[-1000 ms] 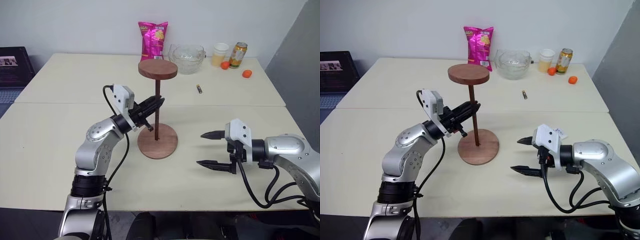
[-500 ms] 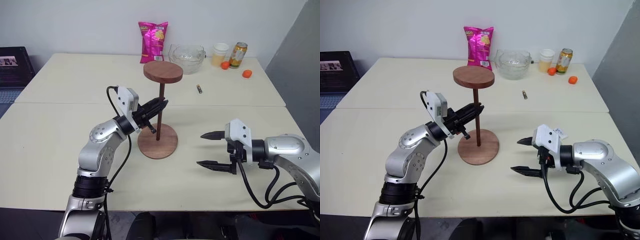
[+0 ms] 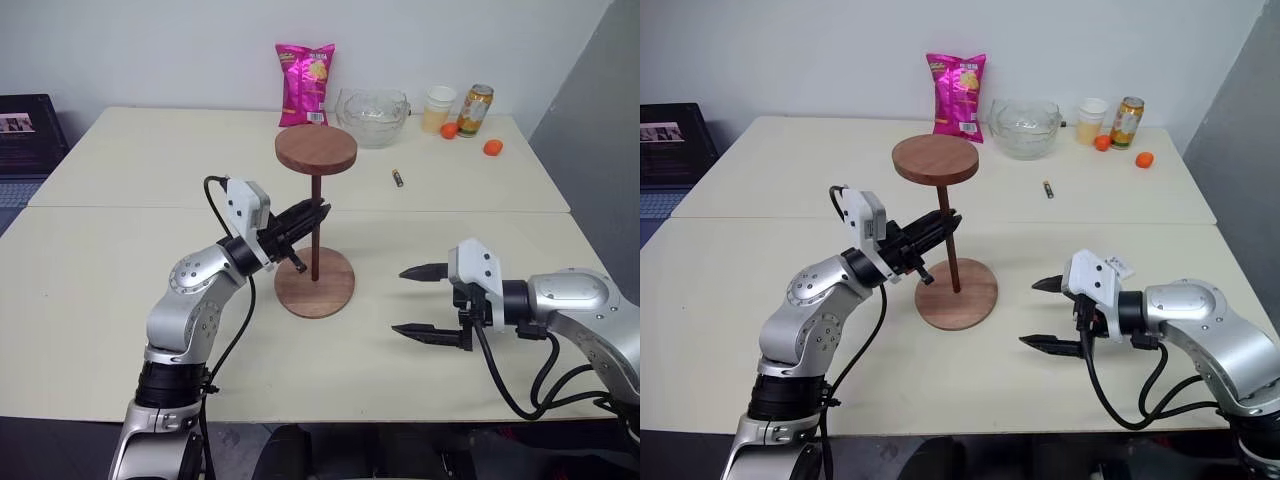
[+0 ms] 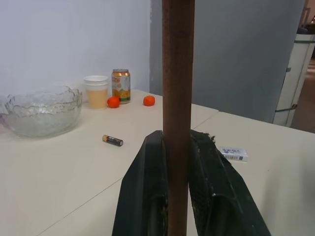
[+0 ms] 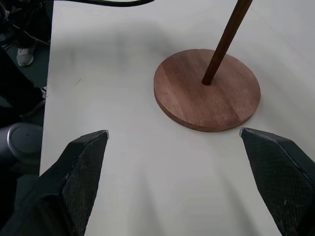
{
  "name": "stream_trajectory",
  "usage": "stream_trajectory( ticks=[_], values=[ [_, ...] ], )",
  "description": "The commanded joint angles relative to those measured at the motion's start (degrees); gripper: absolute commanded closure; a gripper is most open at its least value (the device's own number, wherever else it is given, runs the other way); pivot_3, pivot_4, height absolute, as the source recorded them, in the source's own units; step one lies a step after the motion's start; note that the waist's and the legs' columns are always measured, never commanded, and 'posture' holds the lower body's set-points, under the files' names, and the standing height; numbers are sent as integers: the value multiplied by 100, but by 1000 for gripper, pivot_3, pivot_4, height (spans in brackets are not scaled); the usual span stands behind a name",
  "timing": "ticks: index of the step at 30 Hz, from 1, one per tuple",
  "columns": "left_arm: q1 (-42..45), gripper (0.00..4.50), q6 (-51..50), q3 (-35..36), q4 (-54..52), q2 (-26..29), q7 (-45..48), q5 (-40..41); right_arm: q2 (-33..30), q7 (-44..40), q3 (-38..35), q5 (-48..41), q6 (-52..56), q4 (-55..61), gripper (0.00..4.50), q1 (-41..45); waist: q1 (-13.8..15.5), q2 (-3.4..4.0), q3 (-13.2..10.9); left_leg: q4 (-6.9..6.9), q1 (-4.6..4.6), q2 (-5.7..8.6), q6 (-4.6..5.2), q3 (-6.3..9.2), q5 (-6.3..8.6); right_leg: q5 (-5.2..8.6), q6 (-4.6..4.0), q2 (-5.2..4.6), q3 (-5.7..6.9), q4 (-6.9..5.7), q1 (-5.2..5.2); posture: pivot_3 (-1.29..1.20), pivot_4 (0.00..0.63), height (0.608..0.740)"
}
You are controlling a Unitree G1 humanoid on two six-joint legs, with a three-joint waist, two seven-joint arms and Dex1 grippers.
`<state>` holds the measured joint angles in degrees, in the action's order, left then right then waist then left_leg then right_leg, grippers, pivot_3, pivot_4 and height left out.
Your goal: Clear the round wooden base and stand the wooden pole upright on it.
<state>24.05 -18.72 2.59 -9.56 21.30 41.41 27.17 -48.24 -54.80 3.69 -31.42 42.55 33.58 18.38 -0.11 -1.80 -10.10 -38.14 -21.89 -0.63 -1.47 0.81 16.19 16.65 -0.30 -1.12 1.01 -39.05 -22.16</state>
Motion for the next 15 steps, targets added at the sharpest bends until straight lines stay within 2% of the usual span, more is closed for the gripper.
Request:
stream_trajectory(
  ticks=[1, 8, 15],
  values=[
    [-117, 4256, -27, -37, 61, 77, -51, -127, 68, 91, -20, -143, 92, 141, 0, 149, 1, -1, 0, 0, 0, 0, 0, 0, 0, 0, 0, 0, 0, 0, 0, 0, 150, 740],
    [-47, 4256, 69, -62, 519, 139, -114, -315, 356, 143, -192, -463, 104, 145, 0, 308, -4, 0, 7, 2, 8, 0, 1, 0, 0, 0, 0, 1, 0, -1, 6, 0, 150, 740],
    [-105, 4256, 154, -293, 636, 192, -93, -523, 340, 162, -216, -547, 80, 194, 0, 244, -4, 0, 22, 2, 13, -1, 1, 0, 1, 0, 0, 2, 0, -1, 9, 0, 150, 740]
  ],
)
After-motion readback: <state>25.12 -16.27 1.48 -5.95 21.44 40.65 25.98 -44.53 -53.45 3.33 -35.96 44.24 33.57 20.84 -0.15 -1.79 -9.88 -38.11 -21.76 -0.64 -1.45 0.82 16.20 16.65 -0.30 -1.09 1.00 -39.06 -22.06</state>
